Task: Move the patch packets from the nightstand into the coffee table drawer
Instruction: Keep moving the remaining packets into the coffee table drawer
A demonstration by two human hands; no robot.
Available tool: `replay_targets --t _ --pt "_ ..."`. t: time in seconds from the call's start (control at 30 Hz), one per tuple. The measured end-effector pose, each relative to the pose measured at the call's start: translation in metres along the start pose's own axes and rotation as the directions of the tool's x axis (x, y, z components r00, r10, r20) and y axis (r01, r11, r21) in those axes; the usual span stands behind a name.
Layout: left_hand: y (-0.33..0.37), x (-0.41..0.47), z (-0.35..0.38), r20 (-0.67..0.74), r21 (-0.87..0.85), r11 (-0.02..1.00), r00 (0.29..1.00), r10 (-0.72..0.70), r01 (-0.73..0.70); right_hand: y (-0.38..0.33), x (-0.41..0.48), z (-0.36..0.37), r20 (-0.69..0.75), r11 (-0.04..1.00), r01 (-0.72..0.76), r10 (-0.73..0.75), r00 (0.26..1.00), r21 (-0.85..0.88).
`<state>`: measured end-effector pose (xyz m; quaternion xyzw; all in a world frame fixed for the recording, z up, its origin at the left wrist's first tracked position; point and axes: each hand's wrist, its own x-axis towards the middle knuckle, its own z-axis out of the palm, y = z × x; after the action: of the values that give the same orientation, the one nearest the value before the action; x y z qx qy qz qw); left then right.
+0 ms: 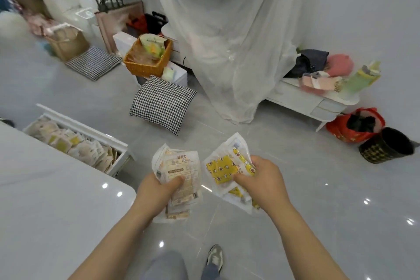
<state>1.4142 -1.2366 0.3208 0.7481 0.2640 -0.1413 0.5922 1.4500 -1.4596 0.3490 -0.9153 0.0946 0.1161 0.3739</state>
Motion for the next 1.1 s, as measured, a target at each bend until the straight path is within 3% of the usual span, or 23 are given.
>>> replay_targets --t 0.37,0.7,1.1 --pt "0.011 0.061 -0.016 -0.251 -0.191 0.966 0.943 -0.218 0.173 -0.062 0.128 0.029 0.265 0.952 0.271 -0.227 0.937 -0.143" --pt "0.041 0.150 -0.079 -0.381 -0.323 0.931 0.876 -0.294 0.172 -0.169 0.231 0.092 0.415 0.891 0.418 -0.318 0.852 -0.176" --pt "0.063 0.233 -0.135 -0.520 -0.488 0.847 0.710 -0.476 0.210 -0.277 0.340 0.174 0.661 0.752 0.647 -0.424 0.619 -0.123"
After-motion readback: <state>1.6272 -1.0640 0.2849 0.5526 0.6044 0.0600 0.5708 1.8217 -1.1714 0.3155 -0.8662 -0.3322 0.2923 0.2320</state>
